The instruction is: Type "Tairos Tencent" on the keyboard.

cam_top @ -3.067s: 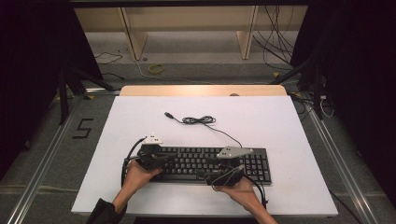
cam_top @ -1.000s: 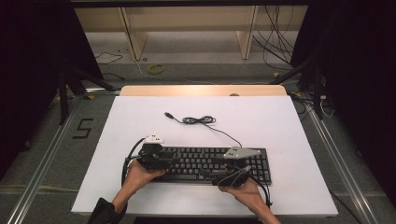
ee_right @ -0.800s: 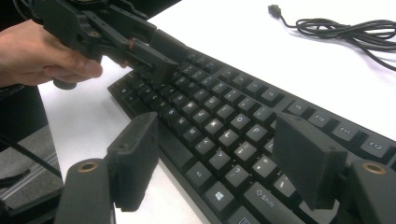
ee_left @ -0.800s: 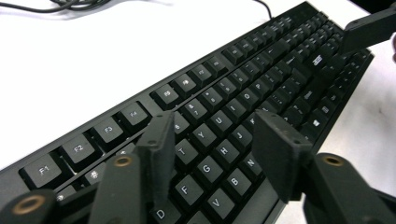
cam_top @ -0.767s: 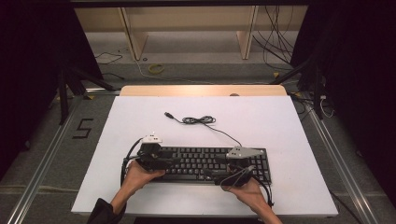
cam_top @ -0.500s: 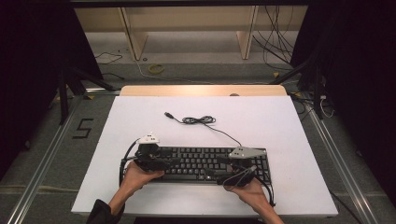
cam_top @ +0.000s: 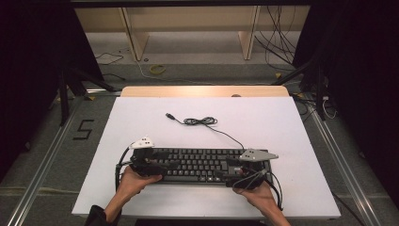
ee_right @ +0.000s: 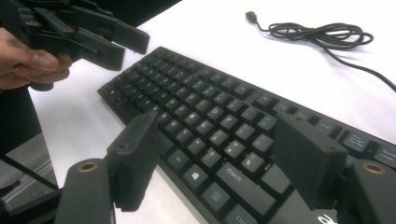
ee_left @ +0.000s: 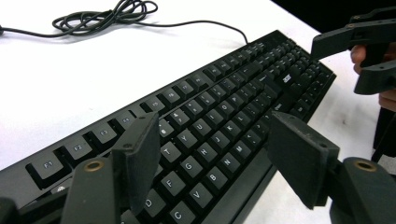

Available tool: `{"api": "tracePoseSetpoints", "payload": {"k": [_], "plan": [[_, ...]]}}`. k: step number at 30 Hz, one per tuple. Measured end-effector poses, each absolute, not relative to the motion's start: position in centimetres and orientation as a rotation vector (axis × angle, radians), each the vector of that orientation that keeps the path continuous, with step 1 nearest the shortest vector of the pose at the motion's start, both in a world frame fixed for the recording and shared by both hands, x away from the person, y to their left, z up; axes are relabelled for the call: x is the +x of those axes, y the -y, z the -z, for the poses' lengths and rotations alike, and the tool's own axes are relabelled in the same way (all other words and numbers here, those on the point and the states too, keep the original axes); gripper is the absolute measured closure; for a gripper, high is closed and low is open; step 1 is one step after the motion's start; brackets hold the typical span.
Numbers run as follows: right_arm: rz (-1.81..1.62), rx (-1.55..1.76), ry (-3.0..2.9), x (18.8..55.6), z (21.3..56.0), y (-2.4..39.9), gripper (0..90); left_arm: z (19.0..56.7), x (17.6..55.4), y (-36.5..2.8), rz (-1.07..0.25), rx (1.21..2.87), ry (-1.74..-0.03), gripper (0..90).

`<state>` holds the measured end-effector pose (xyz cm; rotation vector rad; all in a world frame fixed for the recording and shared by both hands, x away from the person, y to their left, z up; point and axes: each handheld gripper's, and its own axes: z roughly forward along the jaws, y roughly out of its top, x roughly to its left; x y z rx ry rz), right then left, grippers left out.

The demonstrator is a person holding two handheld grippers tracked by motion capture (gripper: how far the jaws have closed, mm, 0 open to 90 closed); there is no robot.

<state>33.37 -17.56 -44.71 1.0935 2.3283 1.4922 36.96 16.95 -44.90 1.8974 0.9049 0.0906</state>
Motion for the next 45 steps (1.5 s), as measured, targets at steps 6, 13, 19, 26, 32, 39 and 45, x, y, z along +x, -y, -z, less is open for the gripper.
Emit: {"api": "tracePoseSetpoints", "payload": {"k": [6, 13, 19, 26, 32, 39, 45], "plan": [[-1.496, 1.106, -2.305, 33.1, 44.7, 18.5, 32.5, 44.8, 36.2, -17.2, -0.101, 1.879, -0.886, 33.6], [-1.502, 1.121, -2.275, 32.6, 44.7, 19.9, 32.5, 45.0, 35.4, -17.7, -0.098, 1.857, -0.882, 33.1], [-1.507, 1.137, -2.238, 32.1, 44.7, 21.3, 32.6, 45.2, 34.6, -18.0, -0.094, 1.84, -0.87, 30.9], [-1.496, 1.145, -2.216, 31.2, 44.9, 22.4, 32.7, 45.3, 33.8, -18.2, -0.094, 1.833, -0.853, 29.8], [-1.495, 1.152, -2.202, 30.7, 45.0, 23.0, 32.5, 45.5, 33.3, -18.4, -0.097, 1.829, -0.854, 29.0], [-1.481, 1.153, -2.213, 30.3, 45.5, 23.2, 31.1, 45.7, 33.0, -18.6, -0.096, 1.821, -0.858, 27.9], [-1.483, 1.152, -2.201, 30.1, 45.6, 23.4, 30.9, 45.8, 32.8, -18.7, -0.101, 1.82, -0.855, 27.2]]}}
